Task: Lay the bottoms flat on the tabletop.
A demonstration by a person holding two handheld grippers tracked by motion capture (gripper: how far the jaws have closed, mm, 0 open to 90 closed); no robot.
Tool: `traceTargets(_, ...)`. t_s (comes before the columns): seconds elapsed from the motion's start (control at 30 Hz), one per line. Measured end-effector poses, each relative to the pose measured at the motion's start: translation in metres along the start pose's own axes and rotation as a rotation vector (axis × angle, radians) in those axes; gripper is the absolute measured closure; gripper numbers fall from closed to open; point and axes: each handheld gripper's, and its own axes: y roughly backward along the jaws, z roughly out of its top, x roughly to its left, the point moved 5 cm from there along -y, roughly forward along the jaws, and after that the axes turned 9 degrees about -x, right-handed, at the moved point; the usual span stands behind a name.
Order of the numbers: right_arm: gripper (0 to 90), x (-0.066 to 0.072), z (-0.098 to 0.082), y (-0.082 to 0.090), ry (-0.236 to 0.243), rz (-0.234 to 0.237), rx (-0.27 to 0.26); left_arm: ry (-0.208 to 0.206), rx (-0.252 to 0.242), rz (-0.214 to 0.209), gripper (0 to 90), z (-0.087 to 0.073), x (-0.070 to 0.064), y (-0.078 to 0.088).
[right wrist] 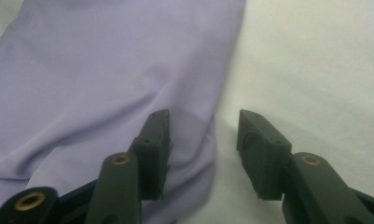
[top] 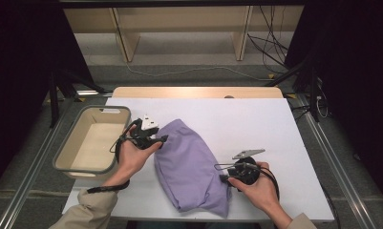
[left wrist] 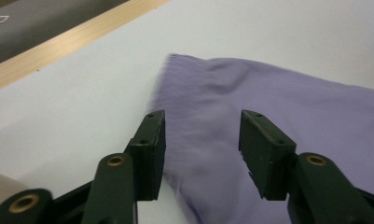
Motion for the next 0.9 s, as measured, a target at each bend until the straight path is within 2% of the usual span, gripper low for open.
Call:
traceTargets(0.17,56.2,0.000,-0.002,-0.001,0.003,-0.005,0.016,-0.012,0.078,-0.094,47.2,-0.023,-0.026,0.006)
traceTargets(0.3,62.6,0.003,-0.003,-0.001,0.029,-0.008,0.033,-0.038,0.156,-0.129,46.3,-0.044,-0.039,0.009)
traceTargets(0.4,65.1,0.005,-0.003,-0.002,0.047,-0.010,0.037,-0.024,0.172,-0.131,45.4,-0.048,-0.039,0.011)
traceTargets(0.47,71.1,0.006,-0.004,-0.002,0.079,-0.026,0.045,-0.011,0.205,-0.130,41.3,-0.054,-0.039,0.011)
traceTargets(0.5,71.1,0.006,-0.004,-0.002,0.079,-0.026,0.045,-0.001,0.225,-0.134,41.3,-0.058,-0.039,0.011)
traceTargets(0.57,76.6,0.007,-0.005,-0.002,0.101,-0.041,0.054,0.024,0.246,-0.130,39.5,-0.064,-0.038,0.011)
traceTargets(0.6,79.8,0.010,-0.005,-0.002,0.118,-0.052,0.067,0.054,0.264,-0.110,37.3,-0.069,-0.036,0.011)
traceTargets(0.67,81.1,0.011,-0.005,-0.001,0.120,-0.050,0.072,0.069,0.268,-0.104,36.8,-0.070,-0.034,0.011)
traceTargets(0.77,79.0,0.011,-0.004,-0.001,0.100,-0.037,0.073,0.078,0.265,-0.097,36.7,-0.071,-0.032,0.010)
traceTargets(0.8,73.5,0.011,-0.002,0.000,0.070,-0.020,0.045,0.075,0.267,-0.094,36.7,-0.071,-0.032,0.010)
traceTargets(0.83,73.5,0.011,-0.002,0.000,0.070,-0.020,0.045,0.072,0.266,-0.087,36.7,-0.072,-0.032,0.009)
traceTargets(0.87,67.6,0.011,0.001,0.001,0.056,-0.007,0.019,0.073,0.276,-0.086,36.5,-0.072,-0.032,0.009)
traceTargets(0.9,67.6,0.011,0.001,0.001,0.056,-0.007,0.019,0.073,0.276,-0.086,36.2,-0.072,-0.032,0.009)
